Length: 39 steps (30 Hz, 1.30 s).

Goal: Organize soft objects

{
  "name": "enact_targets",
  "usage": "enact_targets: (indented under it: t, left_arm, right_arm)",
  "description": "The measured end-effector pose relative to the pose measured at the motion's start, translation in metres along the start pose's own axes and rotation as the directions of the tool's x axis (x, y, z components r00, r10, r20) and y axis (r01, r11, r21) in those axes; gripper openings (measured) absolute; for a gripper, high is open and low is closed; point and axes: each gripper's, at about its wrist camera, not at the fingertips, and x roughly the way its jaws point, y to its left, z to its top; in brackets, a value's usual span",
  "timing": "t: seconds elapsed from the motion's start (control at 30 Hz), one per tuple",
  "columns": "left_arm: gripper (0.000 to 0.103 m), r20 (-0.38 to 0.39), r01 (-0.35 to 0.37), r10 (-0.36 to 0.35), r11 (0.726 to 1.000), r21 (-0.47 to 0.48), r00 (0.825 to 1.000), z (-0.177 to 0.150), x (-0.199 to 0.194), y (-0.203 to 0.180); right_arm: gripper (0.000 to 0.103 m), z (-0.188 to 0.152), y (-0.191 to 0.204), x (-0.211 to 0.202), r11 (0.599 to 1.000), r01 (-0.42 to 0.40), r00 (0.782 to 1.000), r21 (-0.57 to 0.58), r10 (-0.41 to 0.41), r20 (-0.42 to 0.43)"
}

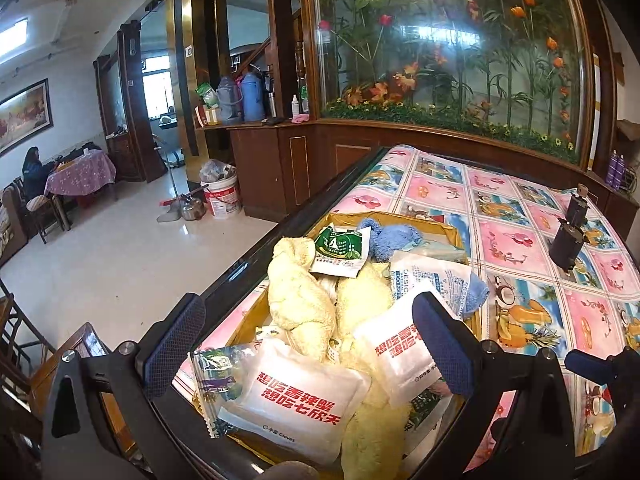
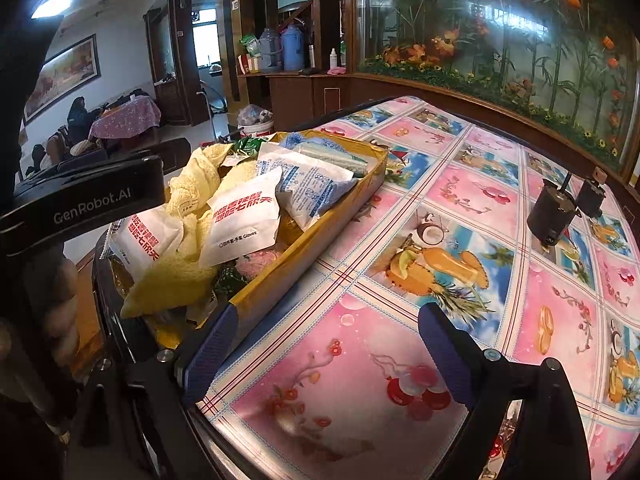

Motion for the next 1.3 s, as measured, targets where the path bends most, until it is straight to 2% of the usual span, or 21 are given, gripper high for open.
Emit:
enact_targets:
  t: [0.8,1.03,1.2,1.3]
  left_arm:
    - [0.103,-0.037,0.006,-0.008,0.999,-0.047,0.999,-0.007,0.011,0.018]
    - [0.103,-0.038,0.014,-0.016,0.999,-0.043,0.999,-0.008,0.008,0.015]
    - [0.103,-0.041,0.024,-0.026,0.999,-0.039,0.999,-0.007,0.005,0.011]
    - [0.103,-0.041,0.027,-0.028,0.999,-0.039,0.999,-0.007,0.005,0.011]
  right_arm:
    - [0.095,0.002,0.011,0.003,1.000,0.013,1.000,-0.012,-0.013,-0.004]
    - [0.095,0.003,0.001,-0.002,0.997,0.077,0.997,0.008,-0.077,0.012]
    - [0.095,0.002,-0.008,-0.003,0.987,0.162,0.987,0.016,-0.162,0.013]
    - [0.095,0.001,-0.012,0.000,0.986,0.164,0.986,0.025,-0.164,-0.003]
